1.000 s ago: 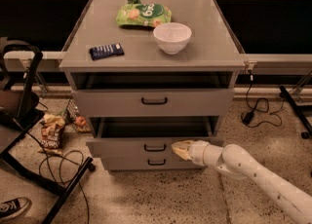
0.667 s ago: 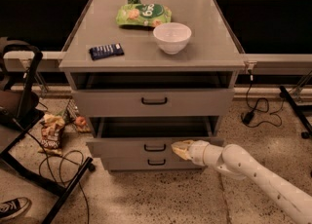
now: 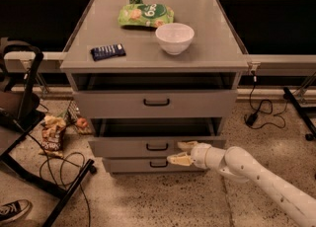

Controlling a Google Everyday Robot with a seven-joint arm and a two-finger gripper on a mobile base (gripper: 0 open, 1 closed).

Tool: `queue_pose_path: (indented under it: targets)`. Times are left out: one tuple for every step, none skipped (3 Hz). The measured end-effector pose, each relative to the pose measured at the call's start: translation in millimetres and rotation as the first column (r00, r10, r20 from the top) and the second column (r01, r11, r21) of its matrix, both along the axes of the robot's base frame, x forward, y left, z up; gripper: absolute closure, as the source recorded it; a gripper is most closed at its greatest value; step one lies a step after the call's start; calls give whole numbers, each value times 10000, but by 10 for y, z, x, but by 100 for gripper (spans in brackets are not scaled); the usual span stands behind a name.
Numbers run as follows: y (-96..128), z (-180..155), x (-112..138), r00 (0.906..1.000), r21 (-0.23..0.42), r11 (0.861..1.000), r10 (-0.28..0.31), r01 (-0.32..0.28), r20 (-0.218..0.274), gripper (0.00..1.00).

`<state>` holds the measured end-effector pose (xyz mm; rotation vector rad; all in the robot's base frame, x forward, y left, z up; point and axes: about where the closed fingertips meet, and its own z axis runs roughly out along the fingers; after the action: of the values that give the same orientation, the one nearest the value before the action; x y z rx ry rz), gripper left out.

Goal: Close middle drawer

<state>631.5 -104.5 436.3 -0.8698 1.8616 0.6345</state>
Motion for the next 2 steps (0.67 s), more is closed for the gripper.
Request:
queue_pose_path:
  targets:
    - [1, 0, 0, 10000, 0, 10000, 1, -1, 0, 0]
    - [1, 0, 0, 10000, 0, 10000, 1, -1, 0, 0]
